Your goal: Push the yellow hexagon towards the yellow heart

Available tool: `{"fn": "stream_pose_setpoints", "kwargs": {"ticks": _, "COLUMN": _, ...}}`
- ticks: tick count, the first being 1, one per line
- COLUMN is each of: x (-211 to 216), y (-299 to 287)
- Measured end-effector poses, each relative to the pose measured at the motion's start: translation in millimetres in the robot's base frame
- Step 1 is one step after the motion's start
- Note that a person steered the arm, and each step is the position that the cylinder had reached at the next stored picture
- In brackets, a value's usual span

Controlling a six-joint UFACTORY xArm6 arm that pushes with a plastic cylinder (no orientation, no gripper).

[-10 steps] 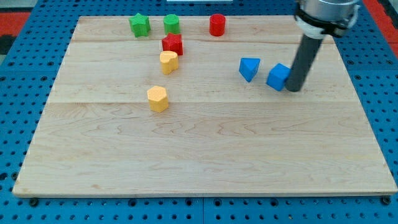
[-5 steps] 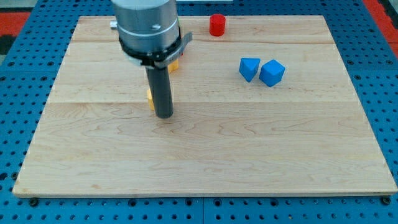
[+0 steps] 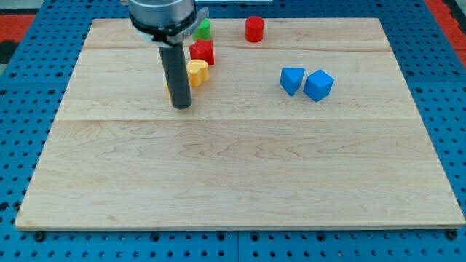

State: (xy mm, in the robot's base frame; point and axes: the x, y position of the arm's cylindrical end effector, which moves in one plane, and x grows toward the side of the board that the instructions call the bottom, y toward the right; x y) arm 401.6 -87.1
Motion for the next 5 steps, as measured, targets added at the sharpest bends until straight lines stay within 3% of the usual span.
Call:
{"fn": "stream_pose_setpoints", "kwargs": {"ticks": 1, "x": -16.8, "y": 13.8}}
{"fn": "stream_pose_setpoints", "kwargs": {"ticks": 2, "x": -12.0, "y": -9.9}}
{"fn": "stream_pose_setpoints", "kwargs": {"ticks": 3, "x": -14.0, "y": -80.4}}
{"fn": "stream_pose_setpoints", "kwargs": {"ticks": 4, "x": -44.2, "y": -104.3}}
{"fn": "stream_pose_setpoints", "kwargs": {"ticks": 5, "x": -74.3, "y": -43.0}}
